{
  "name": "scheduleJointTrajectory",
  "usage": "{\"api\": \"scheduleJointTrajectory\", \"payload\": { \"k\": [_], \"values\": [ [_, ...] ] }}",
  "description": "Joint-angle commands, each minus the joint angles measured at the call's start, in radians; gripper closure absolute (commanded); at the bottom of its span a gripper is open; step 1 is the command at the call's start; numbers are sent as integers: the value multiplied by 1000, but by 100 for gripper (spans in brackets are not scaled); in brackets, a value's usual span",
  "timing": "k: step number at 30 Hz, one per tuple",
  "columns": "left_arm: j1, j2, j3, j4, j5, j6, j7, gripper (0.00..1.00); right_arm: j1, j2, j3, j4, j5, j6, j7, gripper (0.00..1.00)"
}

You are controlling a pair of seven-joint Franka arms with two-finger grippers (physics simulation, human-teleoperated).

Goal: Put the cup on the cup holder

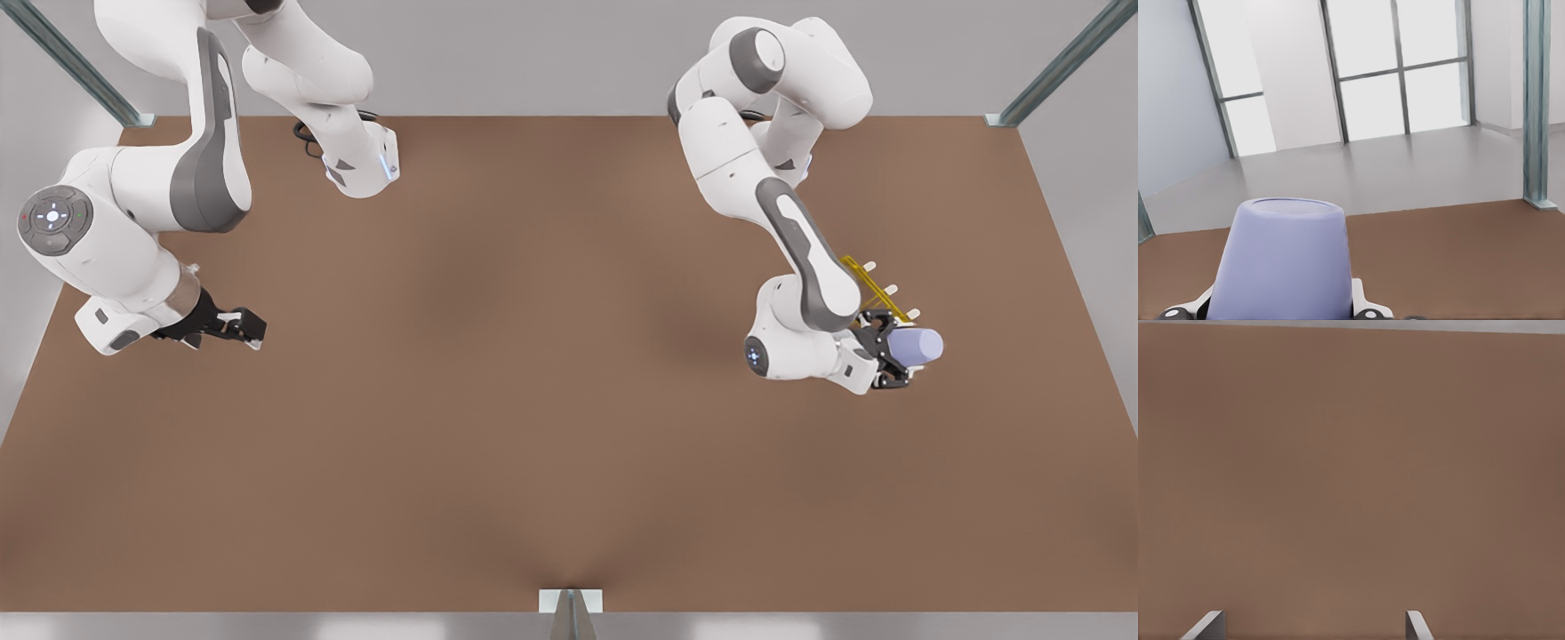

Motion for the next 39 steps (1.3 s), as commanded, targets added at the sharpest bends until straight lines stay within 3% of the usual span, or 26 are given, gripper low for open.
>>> {"api": "scheduleJointTrajectory", "payload": {
  "k": [1,23,24,29,31,32,33,35,37,38,39],
  "values": [
    [-17,5,-7,-15,1,1,-102,26,0,1,0,1,0,3,0,0],
    [-75,20,-36,-85,-5,-2,-294,24,0,19,0,23,-3,1,0,0],
    [-81,22,-36,-95,-5,-2,-293,0,0,19,0,21,-3,3,0,0],
    [-95,27,-27,-105,12,-8,-280,0,-1,21,0,21,-3,1,-1,0],
    [-126,-154,92,-49,109,-72,-103,0,0,19,0,21,-3,1,0,0],
    [-134,-341,63,79,67,-313,188,0,0,21,0,21,-3,1,0,0],
    [-137,-437,-15,252,-51,-538,540,0,0,21,0,21,-3,3,0,0],
    [-115,-431,-110,599,-310,-827,1048,0,0,21,0,23,-3,3,0,0],
    [-39,-441,-182,786,-480,-914,1430,0,0,21,0,21,-1,3,0,0],
    [76,-509,-314,843,-477,-968,1733,0,0,21,0,23,-1,3,0,0],
    [381,-653,-700,886,-462,-1014,1793,0,0,21,0,21,-1,3,0,0]
  ]
}}
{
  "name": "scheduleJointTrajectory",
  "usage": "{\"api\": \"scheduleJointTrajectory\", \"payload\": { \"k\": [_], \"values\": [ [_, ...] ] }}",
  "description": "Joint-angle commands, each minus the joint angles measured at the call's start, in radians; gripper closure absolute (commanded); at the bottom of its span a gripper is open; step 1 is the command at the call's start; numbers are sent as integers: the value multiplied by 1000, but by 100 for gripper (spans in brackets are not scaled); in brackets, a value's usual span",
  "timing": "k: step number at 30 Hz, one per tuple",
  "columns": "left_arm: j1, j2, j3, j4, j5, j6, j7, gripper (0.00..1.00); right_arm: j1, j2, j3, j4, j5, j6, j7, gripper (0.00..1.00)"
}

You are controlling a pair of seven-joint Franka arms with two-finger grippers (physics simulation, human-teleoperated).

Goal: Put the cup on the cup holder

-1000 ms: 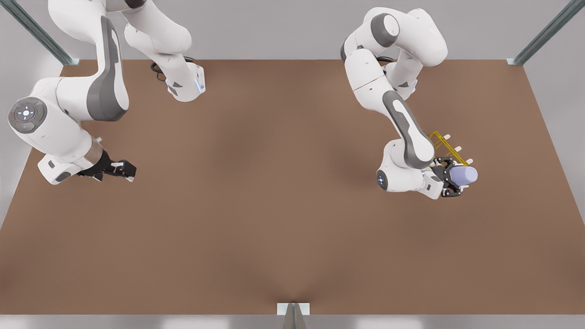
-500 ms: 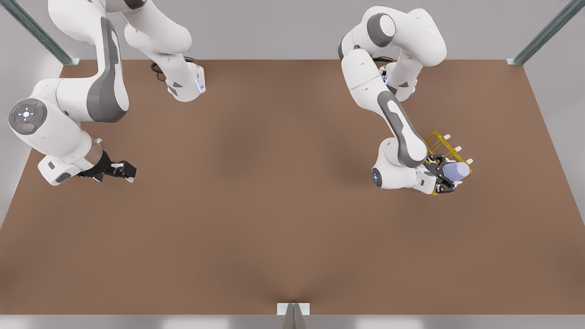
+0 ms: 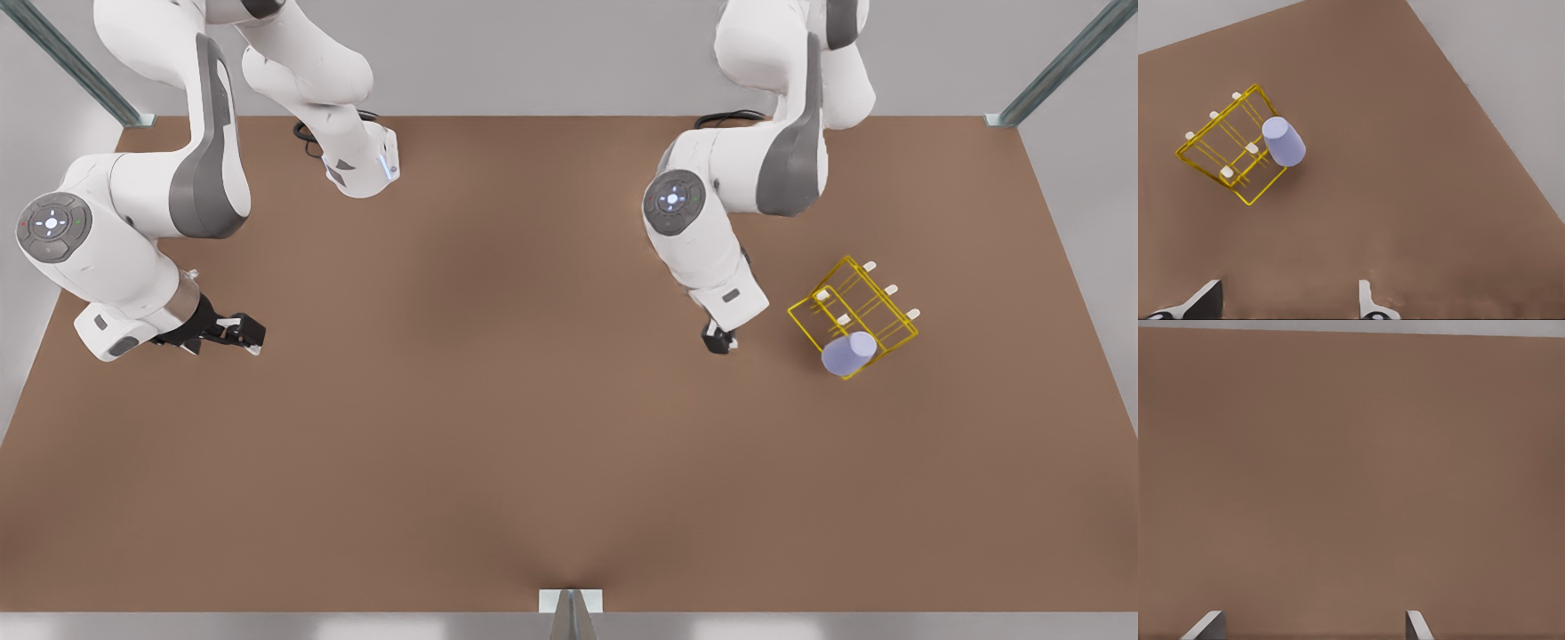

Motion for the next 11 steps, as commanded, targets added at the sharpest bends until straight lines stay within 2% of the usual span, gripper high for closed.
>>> {"api": "scheduleJointTrajectory", "payload": {
  "k": [1,2,3,6,11],
  "values": [
    [394,-146,-464,16,-37,-331,1536,0,0,-1,0,0,1,0,-1,0],
    [528,-212,-572,-96,87,-211,1933,0,0,-1,0,0,1,0,-1,0],
    [588,-275,-570,-199,85,-61,2165,0,0,-1,0,0,1,0,-1,0],
    [591,-226,-555,-81,115,-111,1841,0,0,-1,0,0,1,0,-1,0],
    [594,-223,-557,-81,113,-176,1788,0,-1,-1,0,0,1,8,-2,0]
  ]
}}
